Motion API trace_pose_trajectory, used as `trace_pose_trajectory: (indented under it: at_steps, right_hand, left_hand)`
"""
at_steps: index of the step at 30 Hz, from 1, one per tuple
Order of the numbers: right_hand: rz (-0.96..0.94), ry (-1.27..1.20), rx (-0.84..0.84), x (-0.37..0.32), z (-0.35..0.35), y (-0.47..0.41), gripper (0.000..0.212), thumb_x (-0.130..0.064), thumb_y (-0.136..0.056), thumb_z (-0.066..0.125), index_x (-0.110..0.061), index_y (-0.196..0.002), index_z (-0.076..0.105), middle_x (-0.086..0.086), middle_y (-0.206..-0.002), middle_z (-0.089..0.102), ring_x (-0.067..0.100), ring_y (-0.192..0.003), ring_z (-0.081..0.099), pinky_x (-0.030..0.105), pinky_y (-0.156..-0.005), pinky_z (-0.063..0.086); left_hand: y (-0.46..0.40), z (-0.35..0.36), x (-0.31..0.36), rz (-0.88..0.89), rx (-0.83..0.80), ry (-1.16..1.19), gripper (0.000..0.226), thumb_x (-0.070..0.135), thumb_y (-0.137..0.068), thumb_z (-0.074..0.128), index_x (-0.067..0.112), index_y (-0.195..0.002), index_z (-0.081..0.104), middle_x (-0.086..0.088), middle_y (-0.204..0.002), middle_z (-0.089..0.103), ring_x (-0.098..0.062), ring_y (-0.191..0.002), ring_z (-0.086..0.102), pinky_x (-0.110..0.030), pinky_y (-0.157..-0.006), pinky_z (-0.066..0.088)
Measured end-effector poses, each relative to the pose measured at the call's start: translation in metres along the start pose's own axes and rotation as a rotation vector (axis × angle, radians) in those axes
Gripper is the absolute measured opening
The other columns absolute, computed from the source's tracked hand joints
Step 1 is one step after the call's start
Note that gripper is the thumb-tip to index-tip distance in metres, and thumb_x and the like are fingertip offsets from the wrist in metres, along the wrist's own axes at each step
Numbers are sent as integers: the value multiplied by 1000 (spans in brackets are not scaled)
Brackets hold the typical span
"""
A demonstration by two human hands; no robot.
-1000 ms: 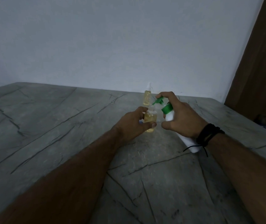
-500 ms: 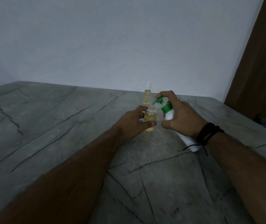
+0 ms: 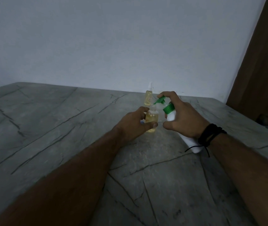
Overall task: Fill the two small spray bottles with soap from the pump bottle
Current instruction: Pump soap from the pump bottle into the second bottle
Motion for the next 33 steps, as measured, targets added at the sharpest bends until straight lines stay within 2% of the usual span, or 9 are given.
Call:
trace_pose_trajectory:
  at_steps: [3,5,9,14,21,26,33]
  right_hand:
    - [3,-3,-3,0,0,0,75,-6,-70,76,-32,-131,43,-9,-79,63,10,-65,62,21,-59,49]
    - [-1,2,3,0,0,0,75,-6,-70,76,-33,-131,43,-10,-78,63,9,-65,61,15,-57,47]
    - [2,11,-3,0,1,0,79,-6,-70,76,-33,-135,41,-7,-79,64,11,-66,62,19,-59,47]
    - [2,12,4,0,-1,0,74,-6,-70,76,-33,-131,43,-10,-77,63,8,-64,61,15,-56,46]
    - [-3,13,-10,-2,1,0,75,-5,-70,76,-31,-132,42,-4,-79,63,13,-65,61,25,-59,49]
    - [7,2,-8,-1,0,1,75,-5,-70,76,-32,-131,42,-8,-79,63,10,-66,62,21,-59,48]
    - [9,4,-6,-1,-1,1,73,-6,-70,76,-31,-129,43,-6,-81,64,13,-68,63,26,-61,50]
  left_hand:
    - [0,0,-1,-12,-3,10,67,52,-80,67,26,-136,40,0,-129,57,-13,-106,55,-20,-78,38]
    - [1,1,0,-5,-7,10,65,52,-81,67,26,-135,41,0,-129,57,-11,-105,53,-21,-79,37]
    - [1,1,0,2,-14,5,65,52,-81,66,26,-135,41,-1,-129,57,-9,-103,51,-24,-82,39]
    - [1,0,0,6,-19,4,64,52,-81,66,26,-134,42,0,-128,57,-7,-100,49,-23,-81,37]
    - [0,1,-1,-1,-10,-4,66,53,-80,67,26,-135,41,-1,-127,57,-12,-105,54,-23,-81,38]
    - [-1,2,-4,-7,-12,-7,66,55,-80,66,28,-134,41,0,-127,58,-7,-97,50,-22,-78,37]
    - [-1,1,-4,8,-1,-16,67,57,-79,66,28,-134,42,0,-126,58,-7,-98,51,-23,-78,38]
Point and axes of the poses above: each hand's wrist, its own y-axis away from the middle knuckle, its own z-axis out of the palm, x = y × z, the point moved 9 cm from there along -y, towards the middle knuckle
